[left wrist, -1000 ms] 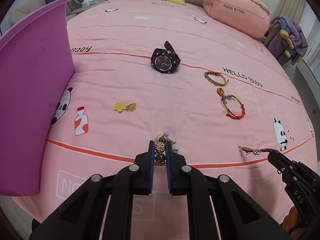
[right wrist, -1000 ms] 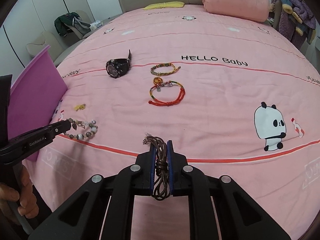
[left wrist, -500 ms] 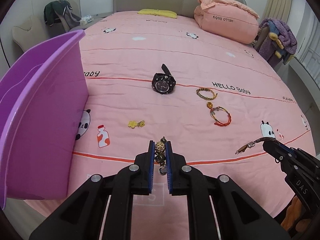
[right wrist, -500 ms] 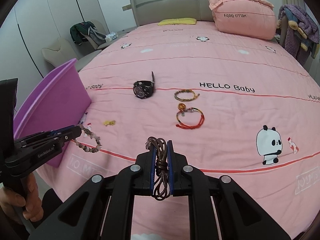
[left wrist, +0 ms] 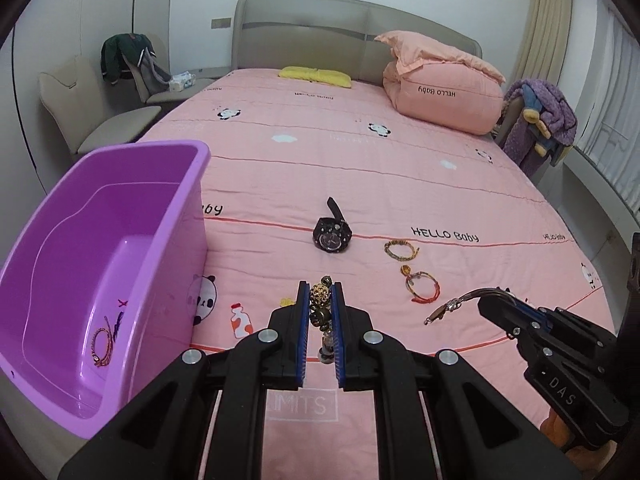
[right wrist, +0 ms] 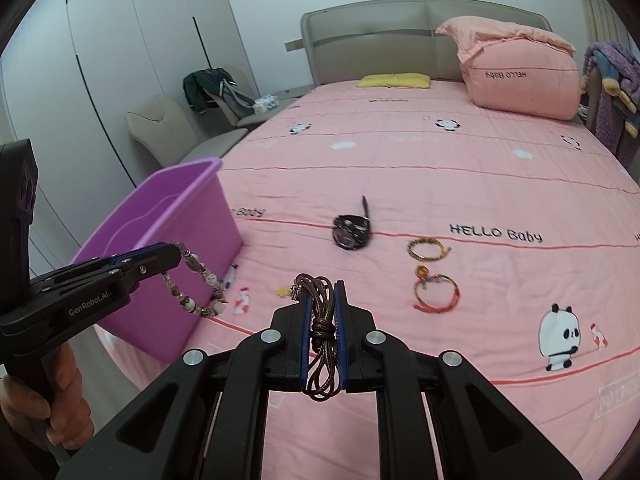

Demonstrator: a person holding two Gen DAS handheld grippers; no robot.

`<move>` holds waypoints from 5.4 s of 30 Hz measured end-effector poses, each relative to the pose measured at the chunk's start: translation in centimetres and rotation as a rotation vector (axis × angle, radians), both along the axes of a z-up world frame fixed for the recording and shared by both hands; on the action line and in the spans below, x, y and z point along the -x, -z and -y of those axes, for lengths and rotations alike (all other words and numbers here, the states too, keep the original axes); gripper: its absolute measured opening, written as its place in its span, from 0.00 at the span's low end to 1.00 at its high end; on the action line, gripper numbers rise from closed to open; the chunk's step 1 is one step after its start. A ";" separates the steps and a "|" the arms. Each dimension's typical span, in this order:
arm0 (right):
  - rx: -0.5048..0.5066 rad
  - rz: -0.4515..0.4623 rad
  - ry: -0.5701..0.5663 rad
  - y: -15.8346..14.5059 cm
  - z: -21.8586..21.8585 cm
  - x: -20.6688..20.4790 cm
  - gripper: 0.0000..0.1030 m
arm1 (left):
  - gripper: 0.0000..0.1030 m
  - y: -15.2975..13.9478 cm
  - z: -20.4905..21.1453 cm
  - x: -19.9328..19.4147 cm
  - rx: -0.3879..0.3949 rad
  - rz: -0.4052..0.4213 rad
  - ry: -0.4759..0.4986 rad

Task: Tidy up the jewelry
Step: 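Carry the beaded bracelet and cord keychain over the purple tub and lower them, then open both tools to drop bracelet and keychain into the tub, then move both open tools back over the flower charm and red-cord bracelet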

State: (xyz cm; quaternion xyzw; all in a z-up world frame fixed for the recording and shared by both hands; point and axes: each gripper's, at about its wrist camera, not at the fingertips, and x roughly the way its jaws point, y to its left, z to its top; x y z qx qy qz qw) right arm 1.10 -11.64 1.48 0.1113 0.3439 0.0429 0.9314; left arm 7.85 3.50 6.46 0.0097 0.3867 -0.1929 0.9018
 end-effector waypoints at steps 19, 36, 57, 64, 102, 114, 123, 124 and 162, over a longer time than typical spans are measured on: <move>-0.035 0.100 -0.299 -6.4 -14.9 -7.5 0.10 | 0.10 -6.6 -15.0 -2.5 -0.011 0.151 -0.201; 0.038 -0.060 -0.455 -2.5 -26.1 -13.4 0.10 | 0.11 2.3 -23.4 -7.6 -0.086 -0.037 -0.337; 0.119 -0.161 -0.418 0.8 -27.3 -15.5 0.26 | 0.19 5.1 -24.4 -8.8 -0.143 -0.147 -0.404; 0.114 -0.113 -0.383 -0.4 -25.6 -14.6 0.41 | 0.84 2.8 -24.9 -6.9 -0.169 -0.046 -0.490; -0.030 -0.115 -0.253 -0.8 -14.2 -5.7 0.54 | 0.93 -0.4 -16.2 -1.2 -0.124 -0.010 -0.425; -0.054 -0.111 -0.082 0.5 -5.1 -1.3 0.55 | 0.93 -0.4 -8.9 0.8 -0.071 -0.032 -0.312; -0.067 -0.127 0.021 2.4 0.4 0.5 0.57 | 0.93 0.7 -3.8 1.5 -0.064 -0.053 -0.229; -0.071 -0.130 0.036 2.7 1.2 0.7 0.58 | 0.93 1.0 -3.4 1.5 -0.063 -0.058 -0.220; 0.023 -0.339 0.286 17.7 13.8 -10.5 0.58 | 0.93 18.8 4.9 -11.0 -0.177 -0.267 -0.183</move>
